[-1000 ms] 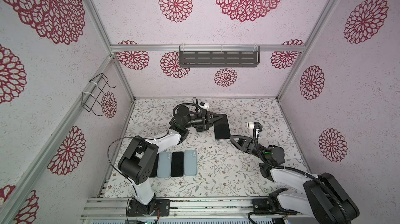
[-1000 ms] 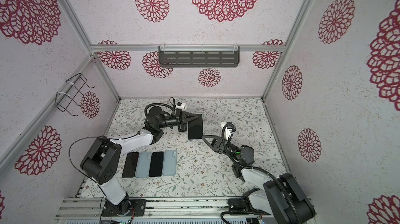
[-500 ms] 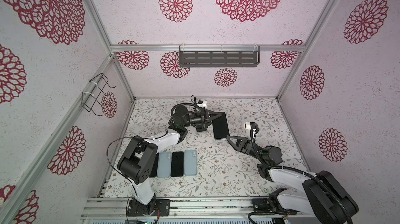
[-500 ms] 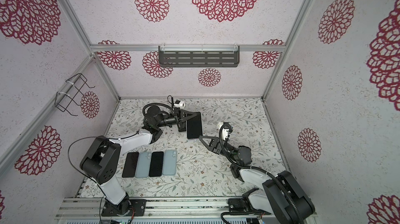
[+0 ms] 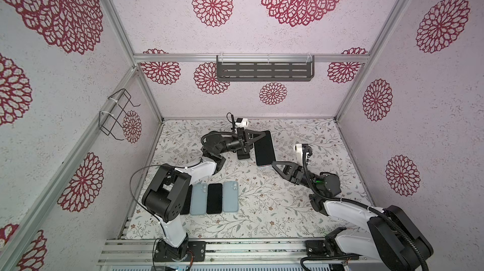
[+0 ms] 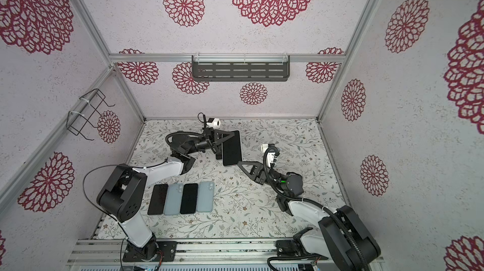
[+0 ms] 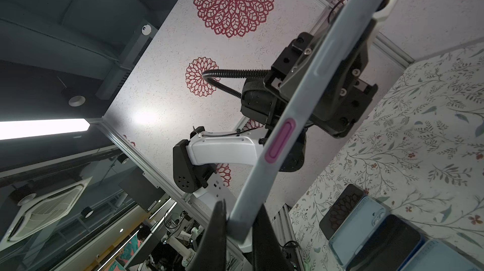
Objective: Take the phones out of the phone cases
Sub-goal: 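Close right gripper on the pale case bottom edge near the pink port, then pull the pale case off with right gripper while left gripper holds the phone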
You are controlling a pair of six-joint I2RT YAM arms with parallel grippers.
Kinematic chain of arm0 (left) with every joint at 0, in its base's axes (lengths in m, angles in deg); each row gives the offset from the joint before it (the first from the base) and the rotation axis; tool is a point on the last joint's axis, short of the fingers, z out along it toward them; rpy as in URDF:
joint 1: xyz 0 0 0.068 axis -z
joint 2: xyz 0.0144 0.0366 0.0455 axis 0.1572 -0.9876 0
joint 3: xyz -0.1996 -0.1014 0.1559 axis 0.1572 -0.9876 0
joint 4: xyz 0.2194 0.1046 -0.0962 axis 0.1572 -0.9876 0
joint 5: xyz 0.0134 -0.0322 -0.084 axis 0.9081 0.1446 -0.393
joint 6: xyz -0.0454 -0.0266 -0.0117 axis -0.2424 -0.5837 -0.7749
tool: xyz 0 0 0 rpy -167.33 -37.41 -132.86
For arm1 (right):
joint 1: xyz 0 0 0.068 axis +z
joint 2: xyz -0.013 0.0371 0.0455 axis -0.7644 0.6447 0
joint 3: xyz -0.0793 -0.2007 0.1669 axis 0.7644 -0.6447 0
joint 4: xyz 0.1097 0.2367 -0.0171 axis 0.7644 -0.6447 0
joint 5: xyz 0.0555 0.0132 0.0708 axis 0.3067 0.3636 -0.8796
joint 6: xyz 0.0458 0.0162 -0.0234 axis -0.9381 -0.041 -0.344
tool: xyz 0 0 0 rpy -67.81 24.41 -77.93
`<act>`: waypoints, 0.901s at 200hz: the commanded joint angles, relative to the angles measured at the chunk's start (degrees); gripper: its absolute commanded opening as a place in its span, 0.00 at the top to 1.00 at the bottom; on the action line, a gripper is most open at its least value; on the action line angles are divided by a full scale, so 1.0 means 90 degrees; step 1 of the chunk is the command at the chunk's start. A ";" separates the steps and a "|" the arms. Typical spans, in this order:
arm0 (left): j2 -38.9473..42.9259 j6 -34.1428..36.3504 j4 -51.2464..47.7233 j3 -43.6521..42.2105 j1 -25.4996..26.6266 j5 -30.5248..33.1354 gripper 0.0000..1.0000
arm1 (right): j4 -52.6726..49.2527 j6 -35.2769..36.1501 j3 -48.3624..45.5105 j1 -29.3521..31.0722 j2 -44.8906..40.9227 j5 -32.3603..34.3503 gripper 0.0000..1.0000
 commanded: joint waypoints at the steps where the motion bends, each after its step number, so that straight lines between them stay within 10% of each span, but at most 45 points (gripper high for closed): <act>1: -0.0251 -0.0869 0.0650 -0.0062 0.0141 -0.0027 1.00 | 0.0949 0.0559 0.0580 0.0082 0.0040 -0.0118 0.86; 180: -0.0987 -0.0824 0.0495 0.0315 0.0728 -0.0002 1.00 | 0.0947 0.1097 0.0990 0.0081 0.0343 -0.0186 0.82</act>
